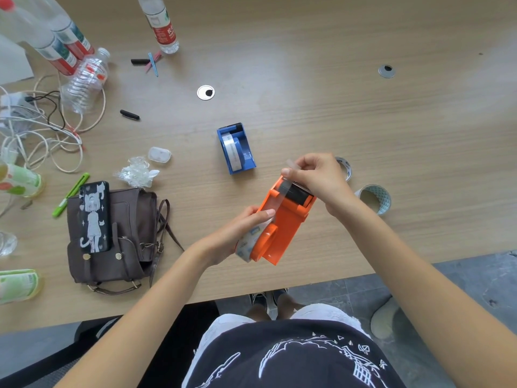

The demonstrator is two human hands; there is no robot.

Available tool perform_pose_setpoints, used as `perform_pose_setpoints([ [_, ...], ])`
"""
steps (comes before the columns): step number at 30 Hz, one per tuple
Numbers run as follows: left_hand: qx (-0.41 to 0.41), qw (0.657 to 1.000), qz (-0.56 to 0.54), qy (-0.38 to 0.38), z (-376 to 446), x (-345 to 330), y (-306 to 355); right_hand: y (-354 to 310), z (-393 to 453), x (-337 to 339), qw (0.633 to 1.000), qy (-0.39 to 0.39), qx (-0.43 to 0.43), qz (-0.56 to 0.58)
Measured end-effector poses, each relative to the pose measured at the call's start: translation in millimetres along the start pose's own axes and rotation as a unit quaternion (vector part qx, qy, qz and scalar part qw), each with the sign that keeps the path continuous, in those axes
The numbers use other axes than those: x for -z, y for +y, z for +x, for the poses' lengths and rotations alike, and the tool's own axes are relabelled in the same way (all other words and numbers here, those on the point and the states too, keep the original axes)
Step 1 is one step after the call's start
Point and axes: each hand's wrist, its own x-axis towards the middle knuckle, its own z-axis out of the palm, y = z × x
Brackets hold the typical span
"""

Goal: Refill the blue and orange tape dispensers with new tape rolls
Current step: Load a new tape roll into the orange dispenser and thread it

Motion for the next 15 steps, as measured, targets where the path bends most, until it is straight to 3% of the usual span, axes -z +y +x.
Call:
perform_pose_setpoints([
  [5, -0.003, 0.993, -0.032, -0.114, -6, 10, -3, 6, 3, -1, 0.999, 0.003, -0.026, 0.033],
  [15, 0.007, 0.995, -0.034, -0.09, -3, 18, -11, 12, 5, 1, 0.984, -0.071, -0.11, 0.117],
])
